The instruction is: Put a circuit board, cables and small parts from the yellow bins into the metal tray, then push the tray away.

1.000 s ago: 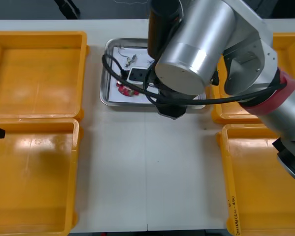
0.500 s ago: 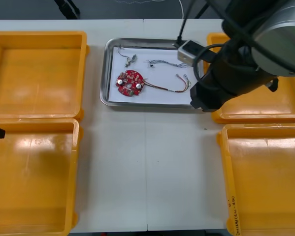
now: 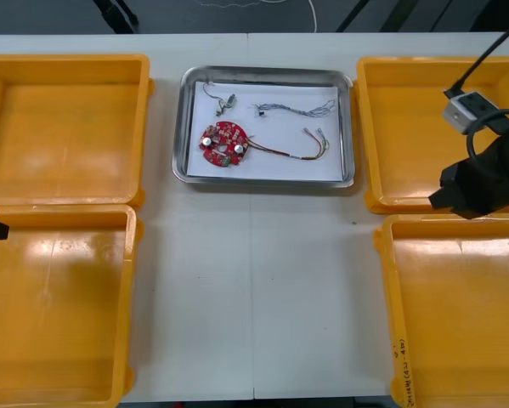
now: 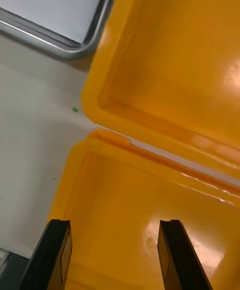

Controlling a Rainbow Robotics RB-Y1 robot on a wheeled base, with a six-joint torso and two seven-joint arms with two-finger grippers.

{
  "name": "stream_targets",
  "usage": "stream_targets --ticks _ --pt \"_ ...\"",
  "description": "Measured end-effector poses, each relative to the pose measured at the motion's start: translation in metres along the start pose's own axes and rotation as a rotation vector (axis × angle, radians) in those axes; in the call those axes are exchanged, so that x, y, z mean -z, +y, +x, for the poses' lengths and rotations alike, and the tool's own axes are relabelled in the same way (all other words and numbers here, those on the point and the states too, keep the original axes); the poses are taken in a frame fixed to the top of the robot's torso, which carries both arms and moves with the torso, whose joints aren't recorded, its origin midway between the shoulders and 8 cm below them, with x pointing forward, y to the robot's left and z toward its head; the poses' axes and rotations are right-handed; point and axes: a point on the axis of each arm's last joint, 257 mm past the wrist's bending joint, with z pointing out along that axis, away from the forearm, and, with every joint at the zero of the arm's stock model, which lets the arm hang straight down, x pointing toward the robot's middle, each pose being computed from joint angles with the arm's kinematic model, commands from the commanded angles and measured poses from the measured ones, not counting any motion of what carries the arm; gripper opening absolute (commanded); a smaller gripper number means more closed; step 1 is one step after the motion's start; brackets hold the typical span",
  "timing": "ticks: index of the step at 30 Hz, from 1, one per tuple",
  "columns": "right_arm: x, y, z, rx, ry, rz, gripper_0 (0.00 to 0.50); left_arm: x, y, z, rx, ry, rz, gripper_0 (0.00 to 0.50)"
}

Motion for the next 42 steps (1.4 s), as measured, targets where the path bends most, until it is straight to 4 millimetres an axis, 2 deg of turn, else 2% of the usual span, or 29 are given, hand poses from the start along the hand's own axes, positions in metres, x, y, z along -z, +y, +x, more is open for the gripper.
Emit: stream_targets --ticks 3,7,16,22,31,42 --pt "0.0 -0.008 0.015 -0.113 0.007 0.01 0.5 0.0 0.0 0.0 0.0 0.0 0.0 0.5" --pt "0.0 -0.02 0.033 -0.18 0.014 0.021 0.5 0.0 0.0 0.0 0.0 0.0 0.0 0.5" --pt "0.004 -0.064 0.076 -0.343 0.033 0.088 0.5 0.0 0.0 0.0 0.0 0.0 0.0 0.5" --pt "0.001 -0.079 0.092 -0.375 0.057 0.139 0.5 0.0 0.0 0.0 0.0 0.0 0.0 0.5" --pt "-0.004 -0.081 0.108 -0.391 0.091 0.149 0.5 0.0 0.0 0.0 0.0 0.0 0.0 0.5" --pt "-0.004 -0.076 0.11 -0.384 0.095 0.135 0.5 0.0 0.0 0.0 0.0 0.0 0.0 0.5"
